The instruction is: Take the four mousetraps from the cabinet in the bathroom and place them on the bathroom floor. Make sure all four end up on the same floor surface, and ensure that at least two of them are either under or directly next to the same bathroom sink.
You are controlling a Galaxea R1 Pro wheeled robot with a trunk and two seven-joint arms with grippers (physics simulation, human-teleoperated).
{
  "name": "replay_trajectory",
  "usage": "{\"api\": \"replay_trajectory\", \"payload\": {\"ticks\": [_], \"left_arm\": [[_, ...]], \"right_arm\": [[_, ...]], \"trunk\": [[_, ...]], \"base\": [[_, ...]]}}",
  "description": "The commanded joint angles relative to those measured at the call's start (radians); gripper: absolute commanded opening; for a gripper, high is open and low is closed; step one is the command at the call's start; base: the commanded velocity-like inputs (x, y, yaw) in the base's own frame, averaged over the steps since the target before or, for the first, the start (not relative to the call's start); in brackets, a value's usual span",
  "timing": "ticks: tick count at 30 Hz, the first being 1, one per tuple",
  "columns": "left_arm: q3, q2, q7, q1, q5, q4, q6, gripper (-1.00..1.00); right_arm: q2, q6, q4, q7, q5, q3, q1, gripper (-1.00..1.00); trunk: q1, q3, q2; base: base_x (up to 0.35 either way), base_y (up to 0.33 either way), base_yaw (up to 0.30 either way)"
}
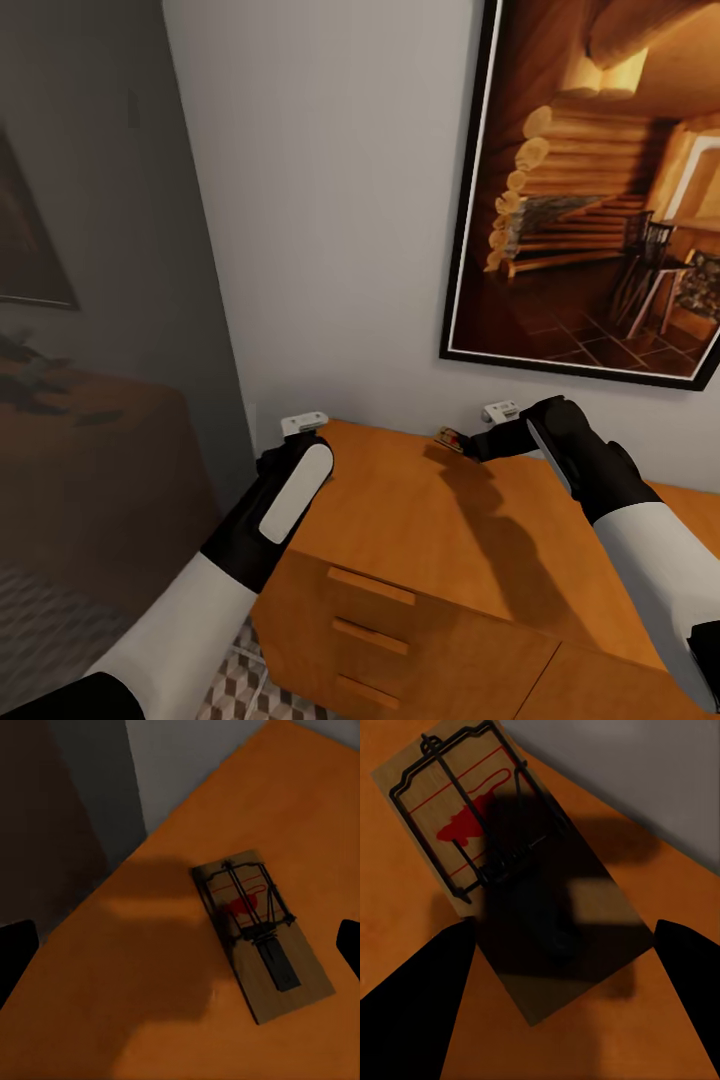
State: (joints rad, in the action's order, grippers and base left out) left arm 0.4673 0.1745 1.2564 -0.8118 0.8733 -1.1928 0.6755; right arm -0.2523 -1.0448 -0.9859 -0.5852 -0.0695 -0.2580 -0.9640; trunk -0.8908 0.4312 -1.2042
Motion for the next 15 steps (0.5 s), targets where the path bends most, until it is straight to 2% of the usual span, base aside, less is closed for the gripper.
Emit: {"api": "replay_trajectory", "payload": {"ticks": [1,10,15], "left_arm": [[0.001,0.000,0.008,-0.001,0.005,-0.001,0.008,1.00],[0.000,0.000,0.008,-0.001,0.006,0.000,0.004,1.00],[0.001,0.000,0.008,-0.001,0.006,0.001,0.001,1.00]], "right_arm": [[-0.001,-0.002,-0.001,-0.007,-0.007,-0.002,-0.001,-1.00],[-0.001,-0.002,0.000,-0.005,-0.006,-0.003,-0.001,-1.00],[0.000,-0.002,0.000,-0.005,-0.006,-0.003,-0.001,-1.00]], "trunk": [[0.000,0.001,-0.001],[0.000,-0.005,-0.001],[0.000,-0.006,-0.001]], "base": [[0.000,0.000,0.151],[0.000,0.000,0.211],[0.000,0.000,0.085]]}}
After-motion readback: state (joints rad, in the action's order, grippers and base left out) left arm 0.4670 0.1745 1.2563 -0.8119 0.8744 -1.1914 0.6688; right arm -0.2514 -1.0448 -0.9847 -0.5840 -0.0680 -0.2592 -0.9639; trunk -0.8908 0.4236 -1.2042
